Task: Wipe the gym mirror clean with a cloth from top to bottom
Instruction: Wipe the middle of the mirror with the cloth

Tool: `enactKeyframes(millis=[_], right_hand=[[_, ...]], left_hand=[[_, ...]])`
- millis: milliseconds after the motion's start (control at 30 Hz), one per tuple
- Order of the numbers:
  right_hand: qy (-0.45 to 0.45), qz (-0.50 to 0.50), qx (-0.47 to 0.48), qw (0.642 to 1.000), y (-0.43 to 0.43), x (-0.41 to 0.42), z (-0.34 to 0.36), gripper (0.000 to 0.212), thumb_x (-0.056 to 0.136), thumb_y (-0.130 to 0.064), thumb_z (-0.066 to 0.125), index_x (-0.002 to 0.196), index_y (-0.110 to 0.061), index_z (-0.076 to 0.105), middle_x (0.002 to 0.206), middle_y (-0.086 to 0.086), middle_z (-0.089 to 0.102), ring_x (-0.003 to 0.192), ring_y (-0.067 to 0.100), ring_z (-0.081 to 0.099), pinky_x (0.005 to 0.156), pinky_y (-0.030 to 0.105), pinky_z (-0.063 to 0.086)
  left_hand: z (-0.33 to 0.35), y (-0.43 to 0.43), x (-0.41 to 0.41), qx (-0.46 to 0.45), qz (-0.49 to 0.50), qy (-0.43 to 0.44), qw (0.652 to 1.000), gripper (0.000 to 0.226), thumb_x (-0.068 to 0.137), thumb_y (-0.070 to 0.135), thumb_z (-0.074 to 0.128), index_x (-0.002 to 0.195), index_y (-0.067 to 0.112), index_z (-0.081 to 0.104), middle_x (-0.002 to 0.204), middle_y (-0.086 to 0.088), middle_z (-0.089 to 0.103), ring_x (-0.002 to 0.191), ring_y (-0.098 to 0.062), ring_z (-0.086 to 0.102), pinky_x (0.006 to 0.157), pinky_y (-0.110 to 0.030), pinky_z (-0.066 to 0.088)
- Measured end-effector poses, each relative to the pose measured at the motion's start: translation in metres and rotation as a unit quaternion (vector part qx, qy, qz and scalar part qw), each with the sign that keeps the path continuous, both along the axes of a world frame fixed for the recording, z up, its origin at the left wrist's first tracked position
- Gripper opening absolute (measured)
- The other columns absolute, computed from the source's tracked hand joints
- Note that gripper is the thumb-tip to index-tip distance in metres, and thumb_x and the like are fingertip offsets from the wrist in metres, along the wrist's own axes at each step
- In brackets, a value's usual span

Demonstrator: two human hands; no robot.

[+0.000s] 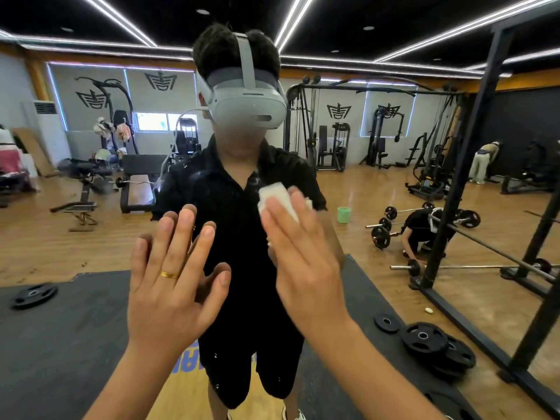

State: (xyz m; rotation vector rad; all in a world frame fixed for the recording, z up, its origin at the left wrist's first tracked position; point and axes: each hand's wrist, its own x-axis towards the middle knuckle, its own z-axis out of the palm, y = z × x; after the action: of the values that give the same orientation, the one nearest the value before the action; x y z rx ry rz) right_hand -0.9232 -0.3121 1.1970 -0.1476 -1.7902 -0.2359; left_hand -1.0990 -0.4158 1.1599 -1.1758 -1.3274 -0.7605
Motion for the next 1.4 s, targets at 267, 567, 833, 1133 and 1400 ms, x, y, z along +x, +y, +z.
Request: enactKeyframes(millis=[267, 567, 833, 1133, 1400], right_hand=[[0.116, -0.016, -0.073, 0.99, -0.012, -0.023, 0.021, 0.047, 0.097, 0.016, 0.056, 0.142, 0.004, 0.055, 0.152, 0.008, 0.047, 0.153, 0.032, 0.028, 0.126, 0.045, 0.028], [0.053, -0.053, -0.054, 0.996, -0.009, -0.019, 0.018, 0.045, 0.1, 0.009, 0.056, 0.144, 0.001, 0.053, 0.157, 0.009, 0.045, 0.151, 0.039, 0.033, 0.124, 0.045, 0.031], [0.062, -0.061, -0.112, 0.99, -0.052, -0.058, -0.02, 0.044, 0.109, -0.005, 0.034, 0.15, 0.0, 0.047, 0.16, 0.012, 0.04, 0.157, 0.032, 0.021, 0.126, 0.046, 0.026], [0.127, -0.121, -0.086, 0.981, -0.029, -0.038, 0.043, 0.041, 0.103, 0.004, 0.045, 0.143, 0.007, 0.051, 0.152, 0.011, 0.044, 0.149, 0.037, 0.029, 0.128, 0.031, 0.016], [0.06, -0.107, -0.073, 0.99, -0.045, -0.044, -0.008, 0.05, 0.115, -0.02, 0.023, 0.139, 0.006, 0.059, 0.15, 0.01, 0.049, 0.148, 0.037, 0.028, 0.125, 0.047, 0.028]], left_hand=[[0.006, -0.005, 0.004, -0.017, -0.026, -0.017, 0.999, 0.06, 0.103, 0.037, 0.051, 0.155, 0.01, 0.04, 0.166, -0.015, 0.029, 0.156, -0.031, 0.023, 0.126, -0.051, 0.013], [0.018, -0.066, -0.047, -0.01, -0.048, -0.044, 0.998, 0.059, 0.1, 0.026, 0.049, 0.153, 0.003, 0.037, 0.159, -0.017, 0.037, 0.156, -0.026, 0.021, 0.126, -0.057, 0.011], [0.011, -0.068, -0.078, -0.017, 0.006, 0.005, 1.0, 0.062, 0.104, 0.031, 0.044, 0.16, 0.008, 0.031, 0.17, -0.005, 0.019, 0.158, -0.027, 0.017, 0.127, -0.051, 0.005], [0.01, -0.069, -0.08, -0.016, 0.009, 0.0, 1.0, 0.062, 0.104, 0.031, 0.047, 0.16, 0.01, 0.031, 0.168, -0.009, 0.027, 0.157, -0.027, 0.018, 0.127, -0.05, 0.006], [0.01, -0.069, -0.08, -0.012, 0.007, 0.001, 1.0, 0.061, 0.104, 0.029, 0.049, 0.159, 0.01, 0.034, 0.167, -0.01, 0.029, 0.157, -0.028, 0.02, 0.128, -0.05, 0.006]])
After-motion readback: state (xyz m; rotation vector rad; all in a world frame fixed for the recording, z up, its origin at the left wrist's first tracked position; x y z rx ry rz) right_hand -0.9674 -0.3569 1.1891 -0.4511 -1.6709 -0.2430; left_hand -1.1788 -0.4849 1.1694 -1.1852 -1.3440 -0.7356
